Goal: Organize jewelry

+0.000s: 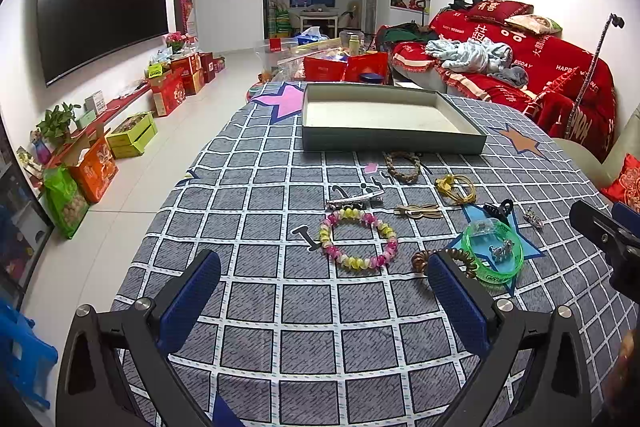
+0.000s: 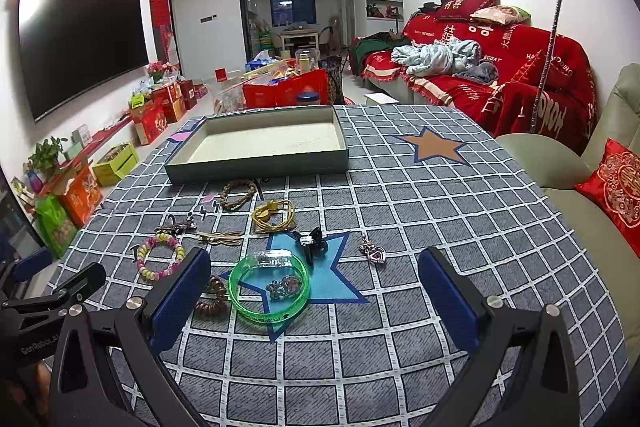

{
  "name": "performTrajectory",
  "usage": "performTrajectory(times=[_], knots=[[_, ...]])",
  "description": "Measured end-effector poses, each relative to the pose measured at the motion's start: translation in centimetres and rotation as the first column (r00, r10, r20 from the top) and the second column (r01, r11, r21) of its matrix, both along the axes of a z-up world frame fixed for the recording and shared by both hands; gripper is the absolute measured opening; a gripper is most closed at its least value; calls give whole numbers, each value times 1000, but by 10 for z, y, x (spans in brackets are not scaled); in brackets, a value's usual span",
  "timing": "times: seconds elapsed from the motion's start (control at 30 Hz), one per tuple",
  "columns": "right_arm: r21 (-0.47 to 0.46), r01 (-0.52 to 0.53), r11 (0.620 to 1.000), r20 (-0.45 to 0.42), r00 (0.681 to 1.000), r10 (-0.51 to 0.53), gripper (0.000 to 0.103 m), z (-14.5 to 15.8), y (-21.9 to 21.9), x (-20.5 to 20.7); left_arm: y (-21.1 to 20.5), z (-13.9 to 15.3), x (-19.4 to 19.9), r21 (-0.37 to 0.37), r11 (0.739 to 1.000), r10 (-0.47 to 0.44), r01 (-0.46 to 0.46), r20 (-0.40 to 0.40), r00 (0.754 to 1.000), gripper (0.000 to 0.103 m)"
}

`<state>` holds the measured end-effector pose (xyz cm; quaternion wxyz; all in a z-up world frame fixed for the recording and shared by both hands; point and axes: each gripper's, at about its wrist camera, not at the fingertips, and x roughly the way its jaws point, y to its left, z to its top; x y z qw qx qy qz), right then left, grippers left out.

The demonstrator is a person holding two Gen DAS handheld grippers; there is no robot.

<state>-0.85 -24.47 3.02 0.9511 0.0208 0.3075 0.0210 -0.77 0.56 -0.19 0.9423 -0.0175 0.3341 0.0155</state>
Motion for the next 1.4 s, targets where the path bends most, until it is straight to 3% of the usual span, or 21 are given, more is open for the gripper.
performTrajectory(times=[1.07,1.4], knots=[[12,2,1000,-17,1000,-2,103,-7,-2,4,-4,-4,3,-6,1000,-5,4,-23,1000,103],[16,10,1000,-44,999,-9,103,-14,-5,7,0,-12,11,-20,1000,-22,20,-78,997,103]])
